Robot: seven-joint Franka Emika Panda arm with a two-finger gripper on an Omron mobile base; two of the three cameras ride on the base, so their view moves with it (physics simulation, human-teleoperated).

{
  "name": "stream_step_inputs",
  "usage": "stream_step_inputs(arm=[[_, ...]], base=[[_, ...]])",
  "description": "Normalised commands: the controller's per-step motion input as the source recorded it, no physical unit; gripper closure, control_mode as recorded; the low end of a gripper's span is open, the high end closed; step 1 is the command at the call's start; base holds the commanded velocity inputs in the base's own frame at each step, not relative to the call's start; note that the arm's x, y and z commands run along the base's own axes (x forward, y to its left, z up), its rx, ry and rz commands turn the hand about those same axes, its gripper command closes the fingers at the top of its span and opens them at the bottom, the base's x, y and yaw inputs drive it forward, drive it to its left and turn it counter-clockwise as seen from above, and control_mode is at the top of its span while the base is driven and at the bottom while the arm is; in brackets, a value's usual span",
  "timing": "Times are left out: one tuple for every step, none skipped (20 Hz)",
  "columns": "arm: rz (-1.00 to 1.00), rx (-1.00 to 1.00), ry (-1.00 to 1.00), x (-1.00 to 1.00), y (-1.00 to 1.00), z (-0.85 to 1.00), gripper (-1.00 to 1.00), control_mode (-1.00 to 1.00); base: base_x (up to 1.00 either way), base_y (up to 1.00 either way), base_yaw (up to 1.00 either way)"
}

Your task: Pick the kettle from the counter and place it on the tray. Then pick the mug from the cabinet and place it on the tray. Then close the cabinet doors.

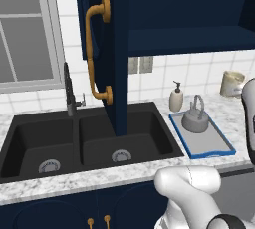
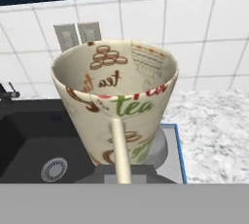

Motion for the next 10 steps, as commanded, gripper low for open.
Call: stream_step_inputs(arm=[[0.03,-0.01,0.08,0.12,0.00,-0.90,1.00,-1.00],[0.08,0.00,0.20,0.29,-0.07,-0.88,1.00,-1.00],[0.12,0.00,0.18,0.21,0.00,-0.89,1.00,-1.00],[0.19,0.00,0.19,0.17,0.00,-0.85,1.00,-1.00],[0.21,0.00,0.16,0.18,0.00,-0.83,1.00,-1.00],[0.24,0.00,0.15,0.28,0.00,-0.80,1.00,-1.00],[0.25,0.00,0.13,0.33,0.00,-0.78,1.00,-1.00],[0.29,0.00,0.11,0.24,0.00,-0.77,1.00,-1.00],[0.32,-0.01,0.10,0.10,0.00,-0.78,1.00,-1.00],[0.37,-0.02,0.13,0.00,0.00,-0.84,1.00,-1.00]], base=[[0.00,0.00,0.00],[0.00,0.00,0.00],[0.00,0.00,0.00],[0.00,0.00,0.00],[0.00,0.00,0.00],[0.00,0.00,0.00],[0.00,0.00,0.00],[0.00,0.00,0.00],[0.00,0.00,0.00],[0.00,0.00,0.00]])
